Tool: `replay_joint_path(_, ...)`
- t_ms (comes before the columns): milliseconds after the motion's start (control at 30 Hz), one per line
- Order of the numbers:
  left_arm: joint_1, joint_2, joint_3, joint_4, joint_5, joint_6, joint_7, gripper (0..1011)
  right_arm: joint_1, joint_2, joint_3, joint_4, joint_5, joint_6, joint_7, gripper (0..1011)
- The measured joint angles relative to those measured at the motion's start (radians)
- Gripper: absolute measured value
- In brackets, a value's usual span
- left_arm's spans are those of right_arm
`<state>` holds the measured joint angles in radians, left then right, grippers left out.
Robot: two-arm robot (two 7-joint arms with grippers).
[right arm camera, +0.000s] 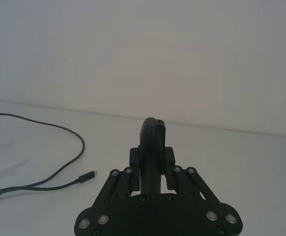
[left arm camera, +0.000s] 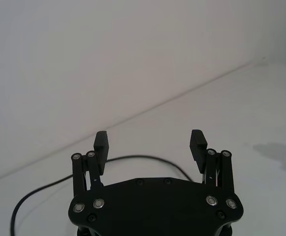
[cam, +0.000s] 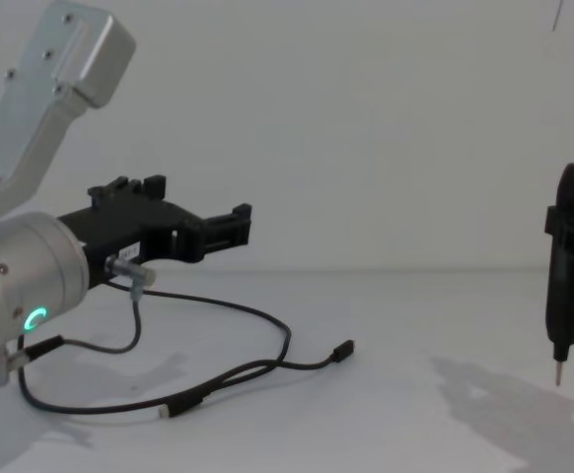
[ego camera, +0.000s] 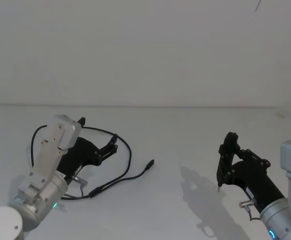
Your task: Pick up the data cable with the one hand.
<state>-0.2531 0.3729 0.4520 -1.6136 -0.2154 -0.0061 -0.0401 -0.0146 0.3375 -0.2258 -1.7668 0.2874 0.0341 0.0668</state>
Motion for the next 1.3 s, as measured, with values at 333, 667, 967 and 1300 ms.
replay_joint_path(333, -0.054, -0.024, -0.001, 0.048, -0.060, -0.046, -0.102, 1001, 0.000, 0.000, 0.000, 0.000, 0.000, 0.000, 0.000, 279)
replay_joint_path(667, -0.126, -0.046, 0.003, 0.108, -0.147, -0.067, -0.255, 1001, 0.000, 0.000, 0.000, 0.000, 0.000, 0.000, 0.000, 279)
replay_joint_path(967, -0.186, -0.043, 0.010, 0.131, -0.220, -0.028, -0.381, 1001, 0.000, 0.000, 0.000, 0.000, 0.000, 0.000, 0.000, 279)
replay_joint_path(1300, -0.213, 0.010, 0.014, 0.078, -0.300, 0.102, -0.475, 1001, 0.000, 0.000, 0.000, 0.000, 0.000, 0.000, 0.000, 279)
